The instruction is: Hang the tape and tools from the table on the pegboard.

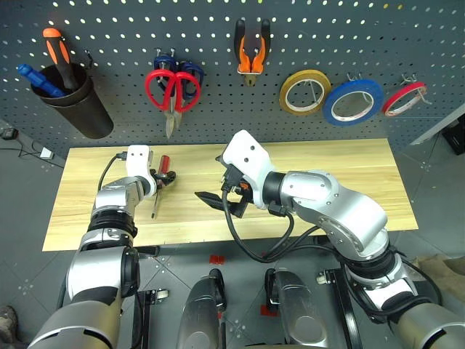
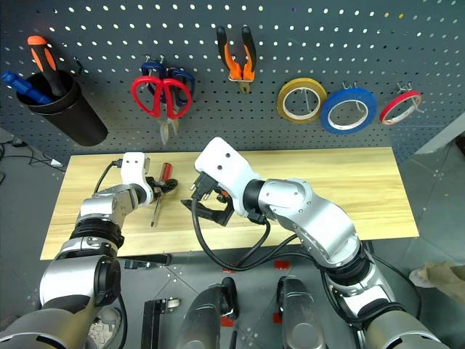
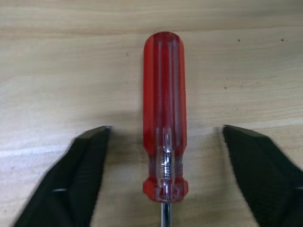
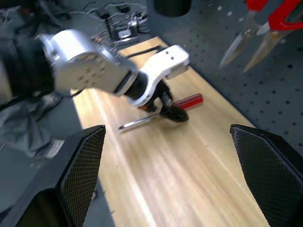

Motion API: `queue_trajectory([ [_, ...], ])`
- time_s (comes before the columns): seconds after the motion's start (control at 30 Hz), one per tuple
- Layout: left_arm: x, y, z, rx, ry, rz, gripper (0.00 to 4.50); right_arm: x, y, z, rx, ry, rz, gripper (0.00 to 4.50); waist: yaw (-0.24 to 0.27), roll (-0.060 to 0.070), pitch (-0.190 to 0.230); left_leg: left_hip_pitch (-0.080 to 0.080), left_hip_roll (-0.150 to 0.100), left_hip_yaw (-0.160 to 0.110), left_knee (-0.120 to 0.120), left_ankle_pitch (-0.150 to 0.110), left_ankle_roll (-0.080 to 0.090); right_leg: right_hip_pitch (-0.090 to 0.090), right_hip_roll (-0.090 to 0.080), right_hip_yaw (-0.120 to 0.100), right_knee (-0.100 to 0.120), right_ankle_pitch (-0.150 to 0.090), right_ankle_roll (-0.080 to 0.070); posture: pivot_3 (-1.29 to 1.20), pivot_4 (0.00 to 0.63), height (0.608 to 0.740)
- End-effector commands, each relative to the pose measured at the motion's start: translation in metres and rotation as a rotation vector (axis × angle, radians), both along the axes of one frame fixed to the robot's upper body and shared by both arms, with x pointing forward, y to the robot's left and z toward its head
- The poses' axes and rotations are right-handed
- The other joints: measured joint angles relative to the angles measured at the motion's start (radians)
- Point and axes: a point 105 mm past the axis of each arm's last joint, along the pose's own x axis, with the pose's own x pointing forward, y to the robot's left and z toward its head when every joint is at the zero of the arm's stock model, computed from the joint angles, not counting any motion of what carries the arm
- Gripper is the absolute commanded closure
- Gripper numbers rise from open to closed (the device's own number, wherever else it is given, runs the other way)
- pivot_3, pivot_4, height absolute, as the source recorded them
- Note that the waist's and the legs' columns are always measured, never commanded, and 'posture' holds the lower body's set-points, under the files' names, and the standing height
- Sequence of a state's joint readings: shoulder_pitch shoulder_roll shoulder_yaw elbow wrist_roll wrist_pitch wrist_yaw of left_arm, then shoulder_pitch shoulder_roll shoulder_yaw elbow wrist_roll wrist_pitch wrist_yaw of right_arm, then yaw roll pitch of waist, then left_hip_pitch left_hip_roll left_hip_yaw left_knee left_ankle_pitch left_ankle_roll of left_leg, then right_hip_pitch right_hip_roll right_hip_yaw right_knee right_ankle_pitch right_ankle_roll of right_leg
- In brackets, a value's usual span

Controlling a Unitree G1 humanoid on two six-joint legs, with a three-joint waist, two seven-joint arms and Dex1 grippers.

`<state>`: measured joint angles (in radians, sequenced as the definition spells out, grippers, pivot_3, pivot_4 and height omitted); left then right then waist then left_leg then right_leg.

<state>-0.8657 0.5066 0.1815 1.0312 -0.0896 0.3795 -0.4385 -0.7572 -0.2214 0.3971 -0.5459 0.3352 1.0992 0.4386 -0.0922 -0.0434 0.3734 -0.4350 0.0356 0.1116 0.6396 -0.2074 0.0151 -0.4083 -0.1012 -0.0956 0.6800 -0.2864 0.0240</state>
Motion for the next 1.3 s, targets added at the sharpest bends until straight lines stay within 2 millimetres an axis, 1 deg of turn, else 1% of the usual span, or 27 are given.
queue_trajectory([
  [0.03,-0.002,0.001,0.000,0.038,0.003,-0.047,1.92,-0.009,0.003,0.007,0.011,-0.050,0.046,0.00,-0.002,0.000,0.000,0.000,0.000,0.000,0.000,0.000,0.000,0.000,0.000,0.000,0.000,0.000,0.000,-0.29,0.393,0.740],
  [0.07,-0.002,0.002,0.002,0.046,-0.007,-0.058,2.19,-0.008,0.003,0.007,0.009,-0.057,0.044,0.00,-0.003,0.000,0.000,0.000,0.000,0.000,0.000,0.000,0.000,0.000,0.000,0.000,0.000,0.000,0.000,-0.29,0.386,0.740],
  [0.2,-0.006,0.006,0.011,0.083,-0.048,-0.112,3.52,-0.005,0.002,0.007,0.003,-0.076,0.040,0.00,-0.009,-0.001,-0.001,0.000,0.000,0.000,0.000,0.000,0.000,0.000,0.000,0.000,0.000,0.000,0.000,-0.29,0.358,0.740],
  [0.23,-0.008,0.008,0.015,0.104,-0.066,-0.121,3.66,-0.004,0.001,0.007,0.006,-0.081,0.038,0.00,-0.013,-0.001,-0.001,-0.001,0.000,0.000,0.000,0.000,0.000,0.000,0.000,0.000,0.000,0.000,0.000,-0.29,0.352,0.740],
  [0.33,-0.017,0.012,0.036,0.155,-0.205,-0.142,3.66,0.000,-0.003,0.009,0.027,-0.118,0.022,0.00,-0.023,-0.003,-0.002,-0.001,0.000,0.000,-0.001,0.000,0.000,-0.001,0.000,0.000,0.000,0.000,0.000,-0.29,0.319,0.740],
  [0.4,-0.027,0.012,0.043,0.182,-0.255,-0.153,3.66,0.003,-0.007,0.006,0.030,-0.127,0.004,0.00,-0.023,-0.004,-0.004,-0.001,0.000,0.000,-0.001,0.000,-0.001,-0.001,0.000,0.000,0.000,0.000,0.000,-0.29,0.306,0.740],
  [0.43,-0.030,0.011,0.043,0.193,-0.266,-0.157,3.66,0.005,-0.008,0.004,0.030,-0.128,-0.001,0.00,-0.023,-0.004,-0.004,-0.001,0.000,0.000,-0.001,0.000,-0.001,-0.001,-0.001,-0.001,0.000,0.000,0.000,-0.28,0.290,0.740],
  [0.53,-0.052,0.007,0.053,0.229,-0.346,-0.171,3.66,0.007,-0.014,0.001,0.033,-0.147,-0.014,0.00,-0.026,-0.007,-0.009,-0.002,-0.001,0.000,0.000,0.000,-0.001,-0.001,-0.001,-0.001,0.000,0.000,0.000,-0.27,0.256,0.740],
  [0.63,-0.076,-0.002,0.073,0.369,-0.496,-0.186,3.66,0.001,-0.019,0.002,0.036,-0.184,0.015,0.00,-0.027,-0.009,-0.017,-0.002,-0.001,-0.001,-0.001,0.000,-0.001,0.000,-0.002,-0.001,0.000,0.000,0.000,-0.27,0.235,0.740],
  [0.73,-0.093,-0.007,0.093,0.406,-0.622,-0.136,3.66,-0.002,-0.023,0.005,0.060,-0.182,0.035,0.00,-0.025,-0.010,-0.027,-0.003,-0.001,-0.002,-0.001,0.000,-0.001,0.000,-0.002,-0.002,0.000,0.000,0.000,-0.26,0.227,0.740],
  [0.83,-0.102,0.003,0.122,0.476,-0.741,-0.020,3.66,0.001,-0.025,0.018,0.140,-0.177,0.011,0.00,-0.023,-0.012,-0.037,-0.003,-0.001,-0.003,0.000,0.000,-0.001,0.001,-0.002,-0.004,0.001,0.000,0.000,-0.27,0.222,0.740],
  [0.9,-0.109,0.007,0.148,0.541,-0.842,0.052,3.66,0.001,-0.027,0.025,0.174,-0.178,0.003,0.00,-0.024,-0.012,-0.042,-0.002,-0.001,-0.004,0.000,0.000,0.000,0.001,-0.002,-0.004,0.001,0.001,0.000,-0.27,0.221,0.740],
  [1.0,-0.116,0.008,0.171,0.594,-0.932,0.118,3.66,0.002,-0.030,0.034,0.216,-0.177,-0.019,0.00,-0.024,-0.013,-0.051,-0.003,-0.002,-0.004,0.000,0.000,0.000,0.001,-0.002,-0.004,0.001,0.002,0.001,-0.28,0.219,0.740],
  [1.07,-0.119,0.006,0.189,0.584,-1.001,0.163,3.66,0.002,-0.034,0.040,0.250,-0.174,-0.031,0.00,-0.024,-0.013,-0.057,-0.003,-0.002,-0.004,0.000,0.000,0.000,0.001,-0.002,-0.004,0.001,0.002,0.001,-0.28,0.216,0.740],
  [1.1,-0.118,0.005,0.196,0.574,-1.027,0.172,3.66,0.002,-0.036,0.041,0.258,-0.171,-0.035,0.00,-0.022,-0.013,-0.059,-0.003,-0.002,-0.004,0.000,0.000,0.000,0.001,-0.002,-0.004,0.001,0.002,0.001,-0.28,0.215,0.740],
  [1.2,-0.117,-0.001,0.225,0.555,-1.126,0.190,3.66,0.005,-0.040,0.044,0.275,-0.163,-0.052,0.00,-0.023,-0.015,-0.061,-0.003,-0.002,-0.004,0.001,0.000,0.000,0.002,-0.002,-0.004,0.001,0.002,0.001,-0.29,0.212,0.740],
  [1.3,-0.117,0.004,0.259,0.526,-1.220,0.251,3.66,0.008,-0.044,0.052,0.340,-0.121,-0.082,0.00,-0.024,-0.016,-0.062,-0.003,-0.002,-0.004,0.003,0.000,0.000,0.002,-0.002,-0.004,0.002,0.002,0.001,-0.30,0.208,0.740],
])
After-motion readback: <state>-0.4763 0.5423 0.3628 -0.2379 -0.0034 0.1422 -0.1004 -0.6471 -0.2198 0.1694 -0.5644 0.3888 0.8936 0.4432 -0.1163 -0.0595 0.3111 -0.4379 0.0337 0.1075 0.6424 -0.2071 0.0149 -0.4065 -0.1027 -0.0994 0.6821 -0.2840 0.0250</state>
